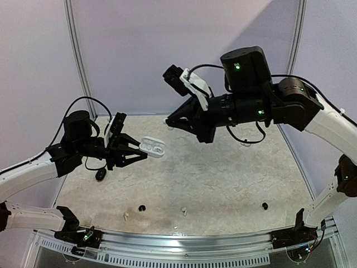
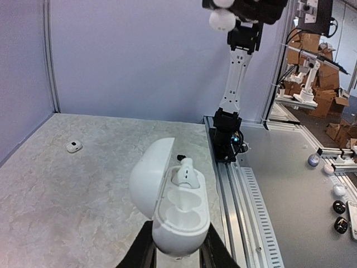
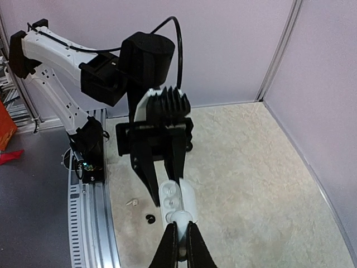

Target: Insert the wireless bluetooth earbuds into the charging case

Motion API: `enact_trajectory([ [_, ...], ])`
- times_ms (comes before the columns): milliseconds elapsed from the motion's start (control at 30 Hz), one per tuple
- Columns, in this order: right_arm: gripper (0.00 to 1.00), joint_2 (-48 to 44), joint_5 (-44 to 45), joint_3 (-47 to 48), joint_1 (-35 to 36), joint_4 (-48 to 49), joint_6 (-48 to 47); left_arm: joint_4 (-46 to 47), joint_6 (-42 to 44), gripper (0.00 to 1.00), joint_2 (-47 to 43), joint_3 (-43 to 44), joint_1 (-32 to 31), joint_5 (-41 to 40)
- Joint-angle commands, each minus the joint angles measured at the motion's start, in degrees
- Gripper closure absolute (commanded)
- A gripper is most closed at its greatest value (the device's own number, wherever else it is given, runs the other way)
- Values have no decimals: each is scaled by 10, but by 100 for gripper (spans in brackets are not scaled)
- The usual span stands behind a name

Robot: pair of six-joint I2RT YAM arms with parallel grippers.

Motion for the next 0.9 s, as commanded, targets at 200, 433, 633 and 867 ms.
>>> enact_trajectory([
  [200, 100, 136, 2, 125, 26, -62, -132, -51, 60, 100, 5, 28, -16, 12],
  [433, 100, 166, 10, 136, 27, -91, -149, -52, 53, 100, 9, 31, -17, 7],
  [633, 100, 180, 22, 136, 27, -104, -158, -47, 53, 100, 11, 31, -18, 6],
  [867, 100, 188, 44, 138, 27, -96, -164, -46, 54, 100, 16, 34, -21, 8],
])
